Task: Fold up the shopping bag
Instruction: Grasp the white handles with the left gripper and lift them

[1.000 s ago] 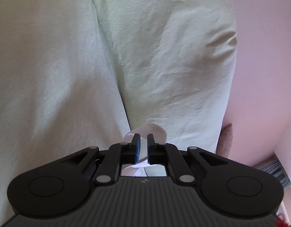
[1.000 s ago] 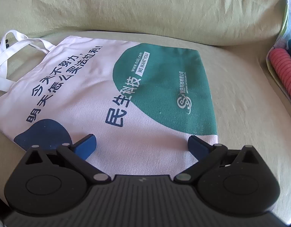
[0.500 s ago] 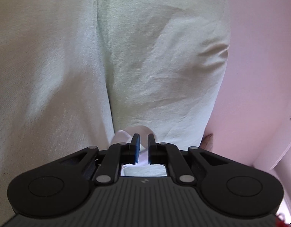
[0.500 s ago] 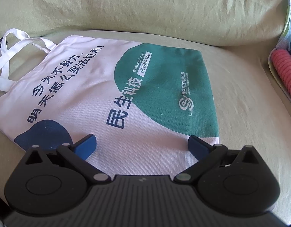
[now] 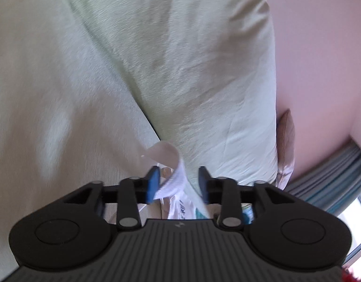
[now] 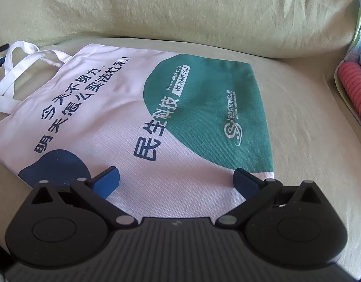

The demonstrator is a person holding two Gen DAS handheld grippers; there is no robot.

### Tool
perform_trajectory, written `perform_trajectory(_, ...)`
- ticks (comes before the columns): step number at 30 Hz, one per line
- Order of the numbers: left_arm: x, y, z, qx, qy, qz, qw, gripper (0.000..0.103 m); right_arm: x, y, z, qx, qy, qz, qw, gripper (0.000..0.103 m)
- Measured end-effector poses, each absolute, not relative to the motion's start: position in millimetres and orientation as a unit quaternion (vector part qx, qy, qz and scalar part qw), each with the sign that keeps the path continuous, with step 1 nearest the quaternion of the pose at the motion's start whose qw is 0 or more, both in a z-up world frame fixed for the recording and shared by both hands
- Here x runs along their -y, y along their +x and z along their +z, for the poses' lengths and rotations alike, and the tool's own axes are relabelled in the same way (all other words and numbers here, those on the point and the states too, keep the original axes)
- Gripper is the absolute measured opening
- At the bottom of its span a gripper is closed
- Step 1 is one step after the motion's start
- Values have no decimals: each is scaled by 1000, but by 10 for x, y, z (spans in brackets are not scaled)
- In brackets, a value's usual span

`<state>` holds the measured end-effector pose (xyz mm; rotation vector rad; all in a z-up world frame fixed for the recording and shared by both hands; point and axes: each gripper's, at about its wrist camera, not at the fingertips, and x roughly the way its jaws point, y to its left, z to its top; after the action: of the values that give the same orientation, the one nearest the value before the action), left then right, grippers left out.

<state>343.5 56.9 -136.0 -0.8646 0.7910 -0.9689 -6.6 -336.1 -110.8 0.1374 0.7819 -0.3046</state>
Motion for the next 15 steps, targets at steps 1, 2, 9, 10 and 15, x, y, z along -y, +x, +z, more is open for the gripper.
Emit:
perform_trajectory(1, -549, 3445, -1319, -362, -372, -441, 732, 45, 3360, -65, -1108, -379, 66, -148, 911, 102)
perform_trajectory(2, -516, 3460, -1282, -368, -348, -441, 741, 44, 3361, -64, -1108, -380, 66, -148, 911, 102)
perform_trajectory(9, -149, 3410, -1080, -388, -130, -400, 820, 3, 3355, -50, -1101, -381, 65, -150, 910, 102)
perform_trajectory(10, -82, 3369, -1037, -386, -88, -388, 833, 3, 3356, -48, -1100, -381, 64, -150, 910, 102)
perform_trajectory(15, 338, 3169, -923, -387, 141, -304, 859, 1, 3356, -60, -1108, -378, 64, -149, 911, 102)
